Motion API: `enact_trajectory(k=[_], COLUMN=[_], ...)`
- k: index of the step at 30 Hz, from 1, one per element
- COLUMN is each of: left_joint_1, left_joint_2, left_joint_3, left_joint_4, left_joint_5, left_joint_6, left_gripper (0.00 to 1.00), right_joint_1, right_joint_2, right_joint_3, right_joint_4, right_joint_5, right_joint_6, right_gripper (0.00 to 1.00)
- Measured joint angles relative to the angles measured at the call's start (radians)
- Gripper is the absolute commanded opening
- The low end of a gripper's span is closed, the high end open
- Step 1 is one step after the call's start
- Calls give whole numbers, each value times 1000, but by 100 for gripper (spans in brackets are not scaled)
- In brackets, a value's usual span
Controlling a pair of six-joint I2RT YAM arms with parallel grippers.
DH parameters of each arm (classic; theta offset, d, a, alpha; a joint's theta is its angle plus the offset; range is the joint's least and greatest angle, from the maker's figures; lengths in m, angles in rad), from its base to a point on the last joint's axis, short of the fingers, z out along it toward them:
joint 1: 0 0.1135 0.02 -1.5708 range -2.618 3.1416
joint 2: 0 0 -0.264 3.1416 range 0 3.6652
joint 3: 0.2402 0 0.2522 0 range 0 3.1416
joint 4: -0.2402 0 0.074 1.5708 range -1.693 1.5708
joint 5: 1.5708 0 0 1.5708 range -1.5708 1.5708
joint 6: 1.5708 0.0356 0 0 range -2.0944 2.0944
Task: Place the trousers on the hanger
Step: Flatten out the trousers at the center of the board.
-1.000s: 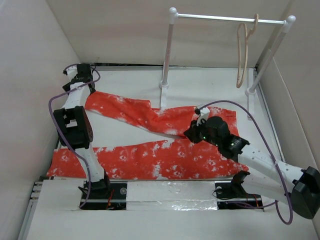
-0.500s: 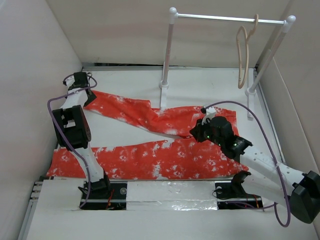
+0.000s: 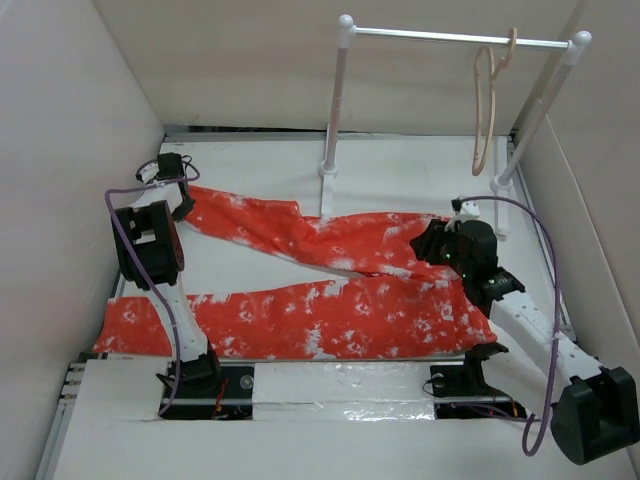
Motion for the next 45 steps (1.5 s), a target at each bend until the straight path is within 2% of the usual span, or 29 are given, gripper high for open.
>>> enact_trajectory(k=[2,3,5,6,8,12,17,22,27,32,33,35,36,37,38,45], left_joint_1=[-1,-2,-4,-5,-7,-6,-5,-3,1,1,1,1,1,1,1,1], left_joint_2=[2,2,2,2,-5,-55,-59,-82,-97,-111,-113,-117,-120,-122,-124,-128], left_joint_3=[1,2,2,2,-11,-86,-95,-129,-144,-158,-161,-166,-170,-175,-177,-194], left_joint_4=[3,2,-4,-10,-3,6,5,33,45,60,64,70,73,76,77,92], left_joint_5=[-8,-13,-32,-45,-62,-94,-96,-81,-58,-36,-34,-31,-28,-27,-25,-18], left_joint_6=[-2,-3,-8,-11,-17,-31,-43,-45,-44,-44,-44,-44,-43,-43,-42,-41], left_gripper=[0,0,0,0,0,0,0,0,0,0,0,0,0,0,0,0], right_joint_1=[-54,-82,-143,-181,-266,-433,-576,-633,-634,-636,-634,-632,-631,-632,-632,-631], right_joint_2=[5,10,21,28,47,125,325,565,696,779,789,804,810,816,820,789], right_joint_3=[0,0,0,0,0,-2,41,167,225,286,294,302,306,311,316,320], right_joint_4=[2,2,1,2,18,88,129,143,168,173,172,169,169,166,164,162], right_joint_5=[-19,-26,-32,-37,-37,-50,-71,-122,-184,-247,-253,-259,-261,-261,-262,-234], right_joint_6=[6,8,17,23,36,76,129,149,149,144,144,140,142,142,145,168], right_gripper=[48,54,60,67,70,71,71,67,63,50,35,24,9,3,0,0])
